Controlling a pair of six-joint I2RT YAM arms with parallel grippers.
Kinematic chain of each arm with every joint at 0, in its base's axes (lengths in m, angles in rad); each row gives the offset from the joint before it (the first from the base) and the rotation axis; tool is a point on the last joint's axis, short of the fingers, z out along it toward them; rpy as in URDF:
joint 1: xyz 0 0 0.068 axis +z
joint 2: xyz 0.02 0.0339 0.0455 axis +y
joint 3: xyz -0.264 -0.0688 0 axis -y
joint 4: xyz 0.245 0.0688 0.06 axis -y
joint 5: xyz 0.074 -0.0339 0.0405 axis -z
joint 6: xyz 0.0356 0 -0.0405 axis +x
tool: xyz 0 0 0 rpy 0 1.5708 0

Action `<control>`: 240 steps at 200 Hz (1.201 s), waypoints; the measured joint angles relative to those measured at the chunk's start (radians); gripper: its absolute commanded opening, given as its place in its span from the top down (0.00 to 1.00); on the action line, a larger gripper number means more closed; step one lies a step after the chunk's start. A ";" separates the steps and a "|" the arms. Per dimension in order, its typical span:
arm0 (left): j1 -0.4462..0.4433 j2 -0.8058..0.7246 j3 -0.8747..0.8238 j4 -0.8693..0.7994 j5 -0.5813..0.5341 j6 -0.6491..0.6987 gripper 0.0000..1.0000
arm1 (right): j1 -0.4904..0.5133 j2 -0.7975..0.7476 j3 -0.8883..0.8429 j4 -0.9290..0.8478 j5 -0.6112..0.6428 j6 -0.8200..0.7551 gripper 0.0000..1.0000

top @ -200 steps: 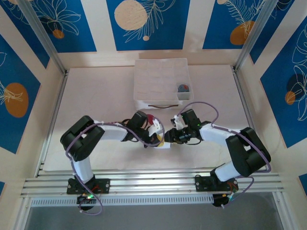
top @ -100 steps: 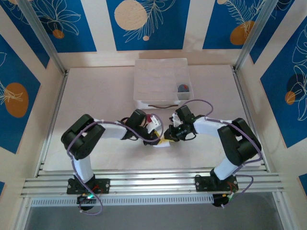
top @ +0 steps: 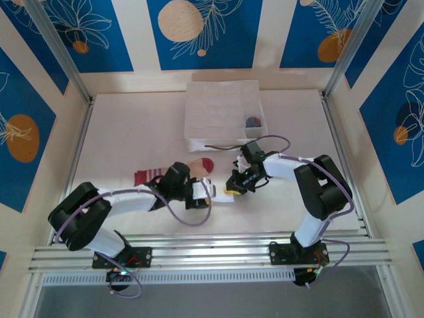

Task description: Roll the socks

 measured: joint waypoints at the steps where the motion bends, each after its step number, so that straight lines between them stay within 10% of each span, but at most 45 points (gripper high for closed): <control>1: -0.005 0.000 -0.004 0.006 -0.006 0.003 0.52 | 0.000 0.000 0.001 -0.001 0.000 0.000 0.96; 77: -0.114 0.174 0.013 0.183 -0.197 0.203 0.55 | -0.008 0.013 0.011 -0.018 -0.018 -0.007 0.96; 113: -0.122 0.222 0.068 0.171 -0.230 0.225 1.00 | -0.013 0.011 0.011 -0.024 -0.013 -0.021 0.78; 133: -0.122 0.229 0.146 0.051 -0.227 0.219 1.00 | -0.017 -0.018 -0.002 -0.022 0.031 -0.027 0.59; 240: -0.005 0.406 0.519 -0.497 0.195 0.026 1.00 | -0.053 -0.529 -0.224 0.005 0.215 -0.092 0.71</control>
